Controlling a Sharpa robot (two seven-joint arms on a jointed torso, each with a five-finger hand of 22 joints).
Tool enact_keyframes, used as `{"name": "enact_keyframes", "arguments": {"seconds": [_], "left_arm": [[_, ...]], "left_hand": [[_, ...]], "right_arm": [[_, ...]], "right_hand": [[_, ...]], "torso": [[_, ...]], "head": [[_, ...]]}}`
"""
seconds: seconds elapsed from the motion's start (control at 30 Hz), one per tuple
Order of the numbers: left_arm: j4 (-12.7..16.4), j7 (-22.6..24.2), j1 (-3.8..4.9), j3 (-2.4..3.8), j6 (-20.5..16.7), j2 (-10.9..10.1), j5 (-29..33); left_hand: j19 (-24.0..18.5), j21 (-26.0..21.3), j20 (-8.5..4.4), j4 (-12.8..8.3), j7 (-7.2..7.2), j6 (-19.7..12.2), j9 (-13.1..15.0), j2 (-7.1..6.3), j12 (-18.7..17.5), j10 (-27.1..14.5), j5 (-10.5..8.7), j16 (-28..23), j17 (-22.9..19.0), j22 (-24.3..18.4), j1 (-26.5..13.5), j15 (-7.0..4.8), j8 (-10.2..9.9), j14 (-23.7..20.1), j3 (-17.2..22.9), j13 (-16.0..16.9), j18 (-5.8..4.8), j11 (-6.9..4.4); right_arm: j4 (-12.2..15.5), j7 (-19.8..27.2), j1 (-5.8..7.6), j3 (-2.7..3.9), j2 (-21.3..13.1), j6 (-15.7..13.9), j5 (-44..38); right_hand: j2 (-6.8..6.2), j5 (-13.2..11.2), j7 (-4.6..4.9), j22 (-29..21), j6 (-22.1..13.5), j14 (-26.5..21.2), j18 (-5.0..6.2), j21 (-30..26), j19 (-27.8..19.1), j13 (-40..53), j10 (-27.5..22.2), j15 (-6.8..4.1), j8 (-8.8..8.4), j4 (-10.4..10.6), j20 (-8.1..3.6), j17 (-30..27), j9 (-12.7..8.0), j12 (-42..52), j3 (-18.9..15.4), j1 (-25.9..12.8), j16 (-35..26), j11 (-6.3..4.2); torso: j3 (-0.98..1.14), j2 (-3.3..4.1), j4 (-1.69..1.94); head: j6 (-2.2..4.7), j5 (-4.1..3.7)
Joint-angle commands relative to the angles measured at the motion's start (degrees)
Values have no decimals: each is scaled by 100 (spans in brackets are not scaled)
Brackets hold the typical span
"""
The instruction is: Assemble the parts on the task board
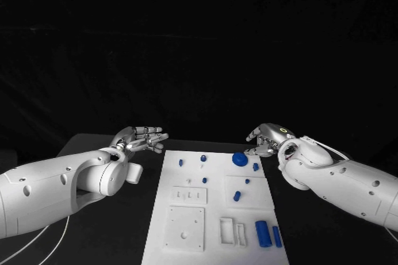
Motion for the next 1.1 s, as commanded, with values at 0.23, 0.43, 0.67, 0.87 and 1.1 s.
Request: {"name": "enact_keyframes", "arguments": {"seconds": [0.23,0.43,0.67,0.87,1.1], "left_arm": [[-27,58,21,4,168,32,-21],[-17,53,20,3,172,39,-21],[7,46,20,3,168,47,-23],[24,28,19,2,163,53,-27],[11,6,19,2,153,45,-31]], "left_hand": [[21,-6,5,-12,2,-53,-7,3,-3,-40,-33,-5,8,7,19,3,8,21,4,0,34,-13],[23,-1,4,-6,0,-48,-6,3,-3,-39,-34,3,12,9,19,1,10,23,4,0,34,-14],[23,-1,4,-6,0,-48,-6,3,-3,-39,-34,3,12,9,19,1,10,23,4,0,34,-14],[22,8,3,4,-1,-55,-7,3,-3,-44,-34,17,17,15,9,0,8,18,-3,-1,34,-15],[21,9,3,5,8,-64,-7,0,-3,-44,-35,20,18,16,10,1,8,18,-3,0,34,-8]], "right_arm": [[-264,9,-124,7,217,413,196],[-446,24,-189,8,341,429,195],[-560,41,-217,8,448,418,212],[-682,12,-226,9,526,344,211],[-693,-33,-229,9,556,286,235]], "right_hand": [[-61,92,35,446,-186,53,25,280,331,716,250,60,-13,224,90,812,2,878,-90,88,290,58],[-63,107,39,469,-204,63,24,300,336,739,263,63,-12,232,92,848,-1,911,-97,84,307,62],[-45,125,45,517,-222,74,28,329,344,802,293,67,-12,255,98,919,-7,1001,-94,83,341,66],[-34,173,44,587,-200,75,31,380,349,876,319,70,-11,253,102,1000,-11,1101,-17,81,378,68],[-6,144,33,623,-136,85,33,413,359,897,345,64,-11,261,97,1029,-14,1129,128,51,391,58]], "torso": [[2,14,23],[12,29,45],[14,38,53],[22,41,58],[26,39,35]], "head": [[-15,-28],[-42,-39],[-96,-51],[-130,-75],[-160,-49]]}}
